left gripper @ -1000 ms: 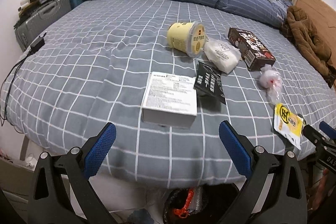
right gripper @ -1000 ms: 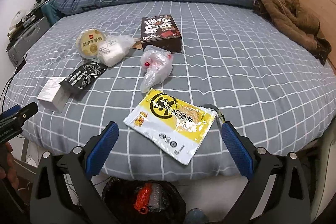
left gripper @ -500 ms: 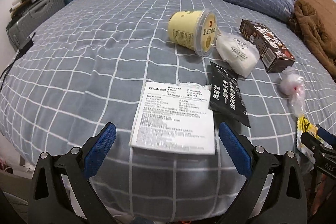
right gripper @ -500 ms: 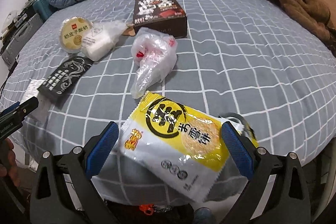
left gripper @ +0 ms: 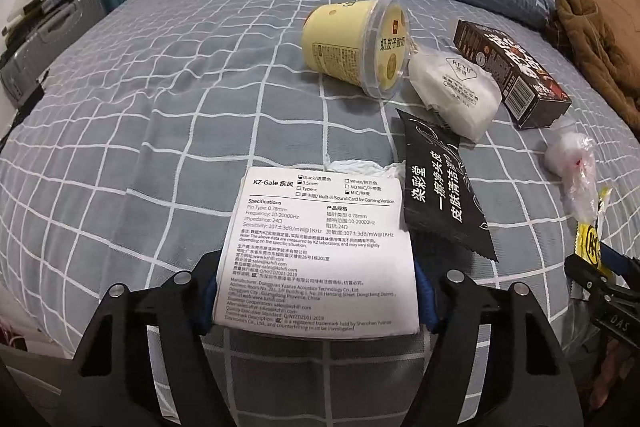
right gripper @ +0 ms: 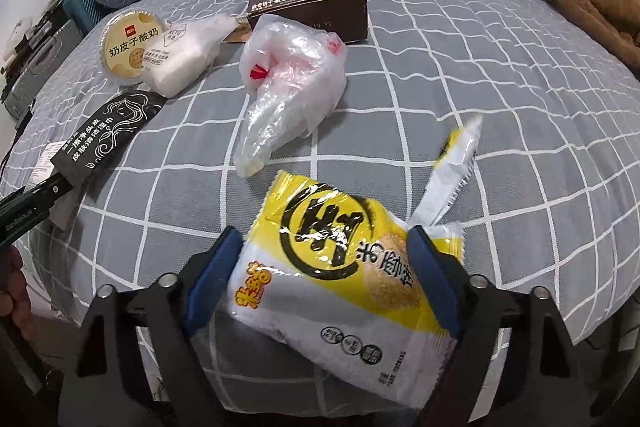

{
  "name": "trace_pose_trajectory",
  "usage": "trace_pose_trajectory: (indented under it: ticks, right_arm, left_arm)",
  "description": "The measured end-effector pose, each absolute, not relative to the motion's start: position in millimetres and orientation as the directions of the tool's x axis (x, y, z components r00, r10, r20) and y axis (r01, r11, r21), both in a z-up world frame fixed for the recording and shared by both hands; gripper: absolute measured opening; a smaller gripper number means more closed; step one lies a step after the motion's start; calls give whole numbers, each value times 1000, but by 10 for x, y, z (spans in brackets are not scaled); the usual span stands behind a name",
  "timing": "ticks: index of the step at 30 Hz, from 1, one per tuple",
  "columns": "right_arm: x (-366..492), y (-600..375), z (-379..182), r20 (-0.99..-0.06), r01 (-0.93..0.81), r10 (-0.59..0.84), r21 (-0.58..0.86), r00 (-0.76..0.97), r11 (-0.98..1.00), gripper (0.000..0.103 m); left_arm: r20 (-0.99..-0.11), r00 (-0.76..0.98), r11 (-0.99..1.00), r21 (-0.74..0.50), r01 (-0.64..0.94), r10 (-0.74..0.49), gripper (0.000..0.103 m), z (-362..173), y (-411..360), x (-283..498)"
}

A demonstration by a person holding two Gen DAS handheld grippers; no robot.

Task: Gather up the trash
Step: 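Grasp the white box with the left tool while the right tool grasps the yellow wrapper, then lift the white box and yellow wrapper off the bed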

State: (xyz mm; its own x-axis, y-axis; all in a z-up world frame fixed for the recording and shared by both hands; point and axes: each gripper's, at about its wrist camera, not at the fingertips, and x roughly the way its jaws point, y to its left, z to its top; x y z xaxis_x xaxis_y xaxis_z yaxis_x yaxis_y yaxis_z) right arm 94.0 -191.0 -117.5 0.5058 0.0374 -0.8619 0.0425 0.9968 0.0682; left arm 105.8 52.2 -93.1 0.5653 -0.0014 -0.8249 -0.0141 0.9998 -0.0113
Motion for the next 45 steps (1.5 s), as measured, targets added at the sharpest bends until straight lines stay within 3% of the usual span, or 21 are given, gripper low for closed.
trace_pose_trajectory:
  ticks: [12, 17, 45]
  right_arm:
    - [855, -1873, -1053, -846, 29, 25, 47, 532, 998, 58]
    - [817, -1849, -1002, -839, 20, 11, 26, 544, 999, 45]
    - [754, -1954, -878, -847, -6, 56, 62, 529, 998, 13]
  left_arm:
    - [-820, 572, 999, -40, -36, -12, 69, -837, 561, 921]
    - [-819, 573, 998, -48, -46, -13, 69, -786, 586, 824]
    - [-805, 593, 997, -62, -45, -23, 69, -551, 550, 439]
